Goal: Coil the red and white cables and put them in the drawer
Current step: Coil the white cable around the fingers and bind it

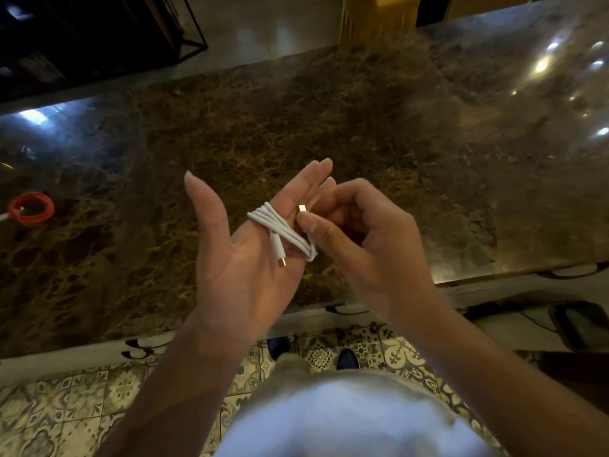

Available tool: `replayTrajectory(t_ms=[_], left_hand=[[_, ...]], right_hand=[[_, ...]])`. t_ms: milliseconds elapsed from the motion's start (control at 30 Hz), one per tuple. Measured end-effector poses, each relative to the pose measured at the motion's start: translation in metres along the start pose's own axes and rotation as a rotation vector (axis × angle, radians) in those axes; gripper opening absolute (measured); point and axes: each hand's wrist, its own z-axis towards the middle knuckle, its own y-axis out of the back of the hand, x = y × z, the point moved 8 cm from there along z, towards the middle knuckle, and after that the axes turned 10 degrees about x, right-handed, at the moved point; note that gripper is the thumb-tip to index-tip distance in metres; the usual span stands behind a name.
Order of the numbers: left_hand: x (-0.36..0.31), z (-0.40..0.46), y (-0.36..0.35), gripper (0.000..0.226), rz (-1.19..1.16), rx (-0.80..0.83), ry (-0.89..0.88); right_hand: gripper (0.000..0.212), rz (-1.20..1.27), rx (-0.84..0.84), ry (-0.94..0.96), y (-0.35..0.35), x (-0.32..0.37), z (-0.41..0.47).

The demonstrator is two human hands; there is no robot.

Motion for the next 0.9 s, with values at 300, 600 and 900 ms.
replayTrajectory(t_ms=[300, 600, 900], left_hand=[[0.008, -0.002, 0.002, 0.092, 0.247, 0.036, 0.115], [0.019, -0.003, 0.009, 0.103, 0.323, 0.131, 0.197], [0.014, -0.006, 0.015, 0.113, 0.198, 0.008, 0.057]], right_hand=[[0.022, -0.588, 0.145, 0.203, -0.004, 0.037, -0.006], [0.024, -0.695, 0.504, 0.311, -0.015, 0.035, 0.014], [0.025, -0.879, 0.489, 0.298, -0.023, 0.039, 0.018]])
